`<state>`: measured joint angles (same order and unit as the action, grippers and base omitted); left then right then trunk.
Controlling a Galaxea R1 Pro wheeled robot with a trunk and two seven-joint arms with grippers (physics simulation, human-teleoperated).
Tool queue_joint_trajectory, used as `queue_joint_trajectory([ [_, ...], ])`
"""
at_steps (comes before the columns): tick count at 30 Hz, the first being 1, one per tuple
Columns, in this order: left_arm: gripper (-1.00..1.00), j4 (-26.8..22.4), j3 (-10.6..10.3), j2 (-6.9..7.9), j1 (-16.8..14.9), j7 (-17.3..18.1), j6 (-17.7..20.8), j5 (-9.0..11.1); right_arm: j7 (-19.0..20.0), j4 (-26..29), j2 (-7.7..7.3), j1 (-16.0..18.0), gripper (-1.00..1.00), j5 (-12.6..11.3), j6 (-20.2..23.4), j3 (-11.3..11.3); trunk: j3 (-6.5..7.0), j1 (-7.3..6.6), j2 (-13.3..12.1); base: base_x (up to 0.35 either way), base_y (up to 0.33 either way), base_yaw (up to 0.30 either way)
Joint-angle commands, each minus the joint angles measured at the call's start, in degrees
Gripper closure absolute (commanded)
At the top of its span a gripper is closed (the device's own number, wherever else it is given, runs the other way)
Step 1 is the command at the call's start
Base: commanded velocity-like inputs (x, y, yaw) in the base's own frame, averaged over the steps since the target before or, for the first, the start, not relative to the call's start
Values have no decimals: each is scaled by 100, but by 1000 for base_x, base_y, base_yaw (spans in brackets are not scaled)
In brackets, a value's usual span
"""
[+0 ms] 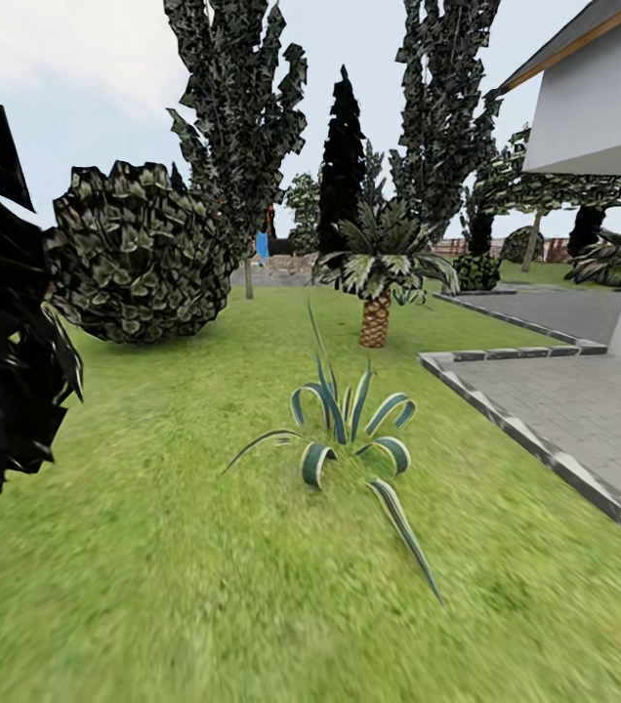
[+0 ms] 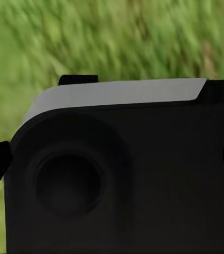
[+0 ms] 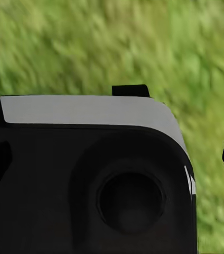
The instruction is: Take the three Easter eggs out of the wicker basket on the lawn in the garden, then place them on the lawn next to a single tree (choose any tree) so that all three eggs are next to the same tree and none are left in the basket.
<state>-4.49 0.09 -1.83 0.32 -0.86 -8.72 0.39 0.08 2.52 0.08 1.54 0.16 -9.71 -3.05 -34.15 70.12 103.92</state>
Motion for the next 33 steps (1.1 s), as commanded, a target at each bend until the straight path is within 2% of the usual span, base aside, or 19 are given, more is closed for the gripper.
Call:
queue_joint_trajectory([
  [1, -100, -19, -1, -1, 3, -9, -7, 4, 1, -6, 1, 4, -100, 2, -22, -29, 2, 3, 2, 323, 89, -178],
  [18, -100, -52, -1, -11, 3, -10, -6, -3, 1, -11, -7, 4, -100, 7, -22, -29, 114, 3, 2, 312, 13, -178],
  [33, -100, -52, -1, -11, 3, 3, -15, -1, 1, -7, -8, 4, -100, 5, -22, -29, 212, 3, 2, 30, 0, -178],
])
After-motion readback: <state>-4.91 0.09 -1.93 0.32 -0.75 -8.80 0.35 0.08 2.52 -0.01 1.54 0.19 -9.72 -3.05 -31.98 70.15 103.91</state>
